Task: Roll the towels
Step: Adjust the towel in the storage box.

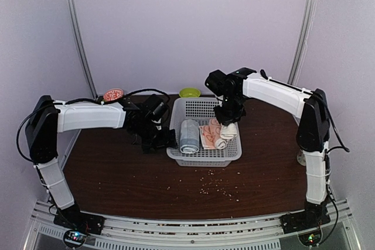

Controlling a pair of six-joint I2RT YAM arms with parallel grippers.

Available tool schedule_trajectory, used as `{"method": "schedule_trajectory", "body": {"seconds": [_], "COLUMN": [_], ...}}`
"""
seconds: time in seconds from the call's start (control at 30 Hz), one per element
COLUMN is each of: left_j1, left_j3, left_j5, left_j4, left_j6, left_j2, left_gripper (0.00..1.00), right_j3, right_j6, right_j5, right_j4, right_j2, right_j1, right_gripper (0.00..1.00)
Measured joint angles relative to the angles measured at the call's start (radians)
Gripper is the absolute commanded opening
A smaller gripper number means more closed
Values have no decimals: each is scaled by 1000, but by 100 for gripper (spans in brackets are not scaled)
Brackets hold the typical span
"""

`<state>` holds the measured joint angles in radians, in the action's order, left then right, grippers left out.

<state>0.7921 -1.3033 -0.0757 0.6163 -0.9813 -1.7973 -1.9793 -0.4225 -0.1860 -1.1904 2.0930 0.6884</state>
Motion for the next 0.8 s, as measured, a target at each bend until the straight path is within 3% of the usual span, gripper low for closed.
{"method": "schedule_trajectory", "body": {"seconds": [0.3,0.8], "left_j1": [-3,-3], "left_j3": [2,23], "left_j5": [-39,-79], "left_j4": [-39,-76], "left_j6": [7,3], "left_j2": [-6,-11], "left_gripper": [69,68], "right_j3": [0,-27], "right_j6": [31,26], "right_j5": [41,245], "right_j4": [-12,24], "right_j2": [34,109], "right_j1": [-14,-14], "right_gripper": [0,0]}}
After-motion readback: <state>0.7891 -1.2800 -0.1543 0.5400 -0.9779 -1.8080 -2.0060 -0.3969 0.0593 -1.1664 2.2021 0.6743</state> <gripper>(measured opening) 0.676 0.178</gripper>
